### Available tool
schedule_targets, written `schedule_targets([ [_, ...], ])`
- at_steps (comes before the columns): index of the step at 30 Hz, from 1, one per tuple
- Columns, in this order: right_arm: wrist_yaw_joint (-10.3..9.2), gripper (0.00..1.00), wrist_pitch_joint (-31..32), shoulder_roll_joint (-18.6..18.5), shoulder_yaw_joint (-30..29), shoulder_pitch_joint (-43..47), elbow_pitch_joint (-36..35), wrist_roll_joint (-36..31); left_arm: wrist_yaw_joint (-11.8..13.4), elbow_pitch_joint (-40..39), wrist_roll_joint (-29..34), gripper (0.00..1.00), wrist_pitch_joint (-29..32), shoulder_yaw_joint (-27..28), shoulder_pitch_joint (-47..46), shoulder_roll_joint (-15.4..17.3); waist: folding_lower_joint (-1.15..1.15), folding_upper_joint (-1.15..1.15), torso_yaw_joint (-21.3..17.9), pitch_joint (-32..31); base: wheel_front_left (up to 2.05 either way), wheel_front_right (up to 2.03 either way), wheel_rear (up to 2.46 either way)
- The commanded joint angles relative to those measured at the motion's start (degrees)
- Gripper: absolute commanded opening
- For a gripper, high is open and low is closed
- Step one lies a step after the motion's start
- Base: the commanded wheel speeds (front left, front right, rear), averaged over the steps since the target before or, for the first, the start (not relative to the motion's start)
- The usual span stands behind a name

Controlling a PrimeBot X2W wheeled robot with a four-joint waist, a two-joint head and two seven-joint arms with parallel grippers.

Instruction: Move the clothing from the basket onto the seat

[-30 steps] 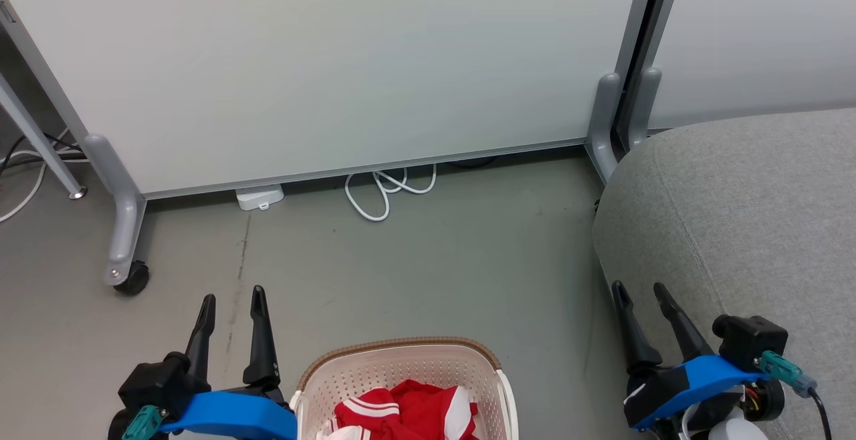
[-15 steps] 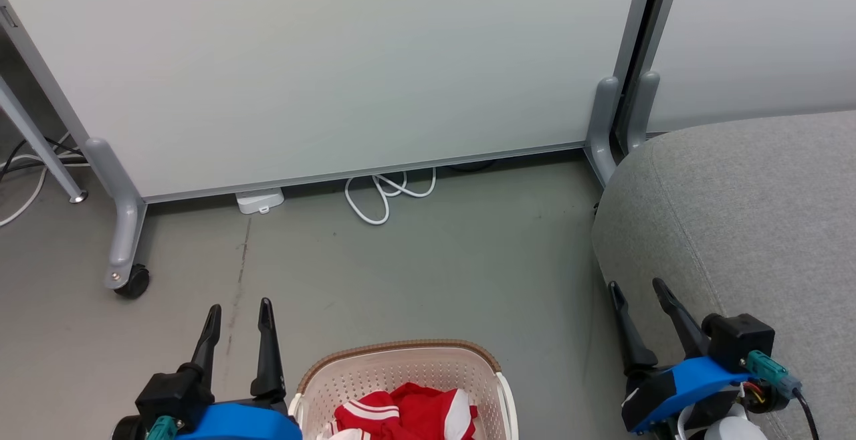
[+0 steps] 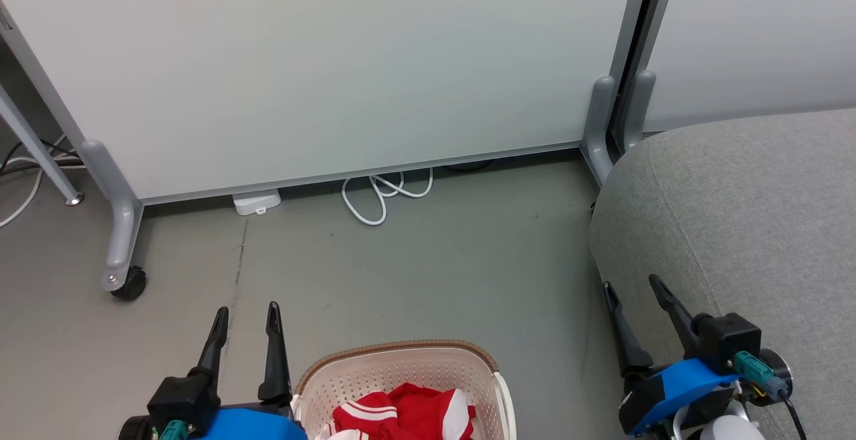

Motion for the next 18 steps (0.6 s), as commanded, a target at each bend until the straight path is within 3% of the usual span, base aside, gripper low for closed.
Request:
schedule_targets([
  [1,0.11,1.0,-0.51,-0.38,0.12,-0.75,-0.23,-1.16,0.4,-0.27,0.81,1.0,-0.53,-0.17,0.42,-0.05,0.0,0.0,-0.03,0.01,0.0,0.0,0.0],
  [18,0.08,1.0,-0.59,-0.36,0.58,-1.03,-0.11,-0.14,0.86,-0.23,-0.22,1.0,-0.49,-0.62,0.6,-0.06,0.0,0.0,-0.39,0.4,0.0,0.0,0.0],
])
